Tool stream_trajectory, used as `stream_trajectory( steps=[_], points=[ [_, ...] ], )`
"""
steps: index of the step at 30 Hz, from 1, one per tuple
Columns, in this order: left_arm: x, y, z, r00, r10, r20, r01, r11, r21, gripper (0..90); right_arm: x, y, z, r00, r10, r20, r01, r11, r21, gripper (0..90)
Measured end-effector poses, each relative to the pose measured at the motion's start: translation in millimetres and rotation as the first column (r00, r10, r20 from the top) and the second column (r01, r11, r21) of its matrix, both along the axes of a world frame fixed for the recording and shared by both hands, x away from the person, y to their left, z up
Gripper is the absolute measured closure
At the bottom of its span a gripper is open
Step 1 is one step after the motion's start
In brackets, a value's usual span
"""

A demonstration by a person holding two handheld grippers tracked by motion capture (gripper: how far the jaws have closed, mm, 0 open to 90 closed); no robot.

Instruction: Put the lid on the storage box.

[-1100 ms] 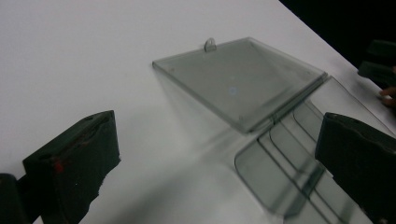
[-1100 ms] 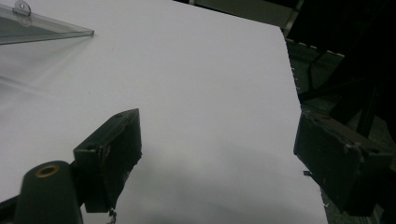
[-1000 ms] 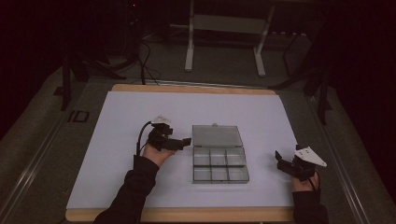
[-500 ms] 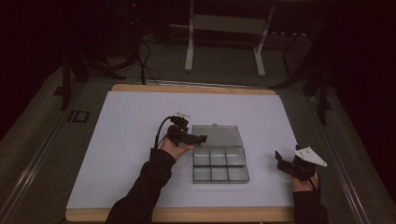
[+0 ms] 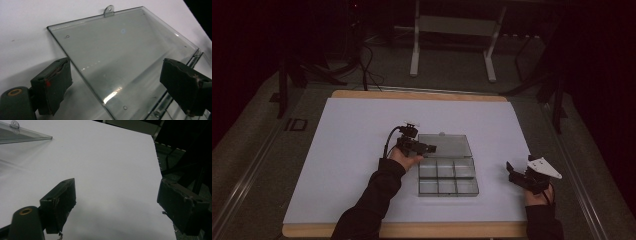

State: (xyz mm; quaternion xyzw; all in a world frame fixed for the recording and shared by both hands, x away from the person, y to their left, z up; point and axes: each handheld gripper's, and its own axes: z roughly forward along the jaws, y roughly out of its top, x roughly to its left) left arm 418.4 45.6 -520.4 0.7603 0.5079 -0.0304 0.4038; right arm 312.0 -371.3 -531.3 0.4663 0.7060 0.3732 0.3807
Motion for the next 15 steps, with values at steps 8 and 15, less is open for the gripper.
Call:
stream_trajectory(
  steps=[8, 15],
  points=[
    [0.7, 3.5, -6.4, 0.9994, -0.019, -0.029, 0.019, 0.9996, -0.023, 21.4, 0.3, 0.8, -0.2, 1.0000, 0.000, -0.001, 0.000, 1.000, -0.008, 15.2],
    [3.6, 10.0, -9.2, 0.9967, -0.041, -0.070, 0.034, 0.9945, -0.099, 31.9, 0.5, 1.5, -0.3, 1.0000, -0.002, -0.005, 0.002, 1.000, -0.014, 15.2]
  ],
)
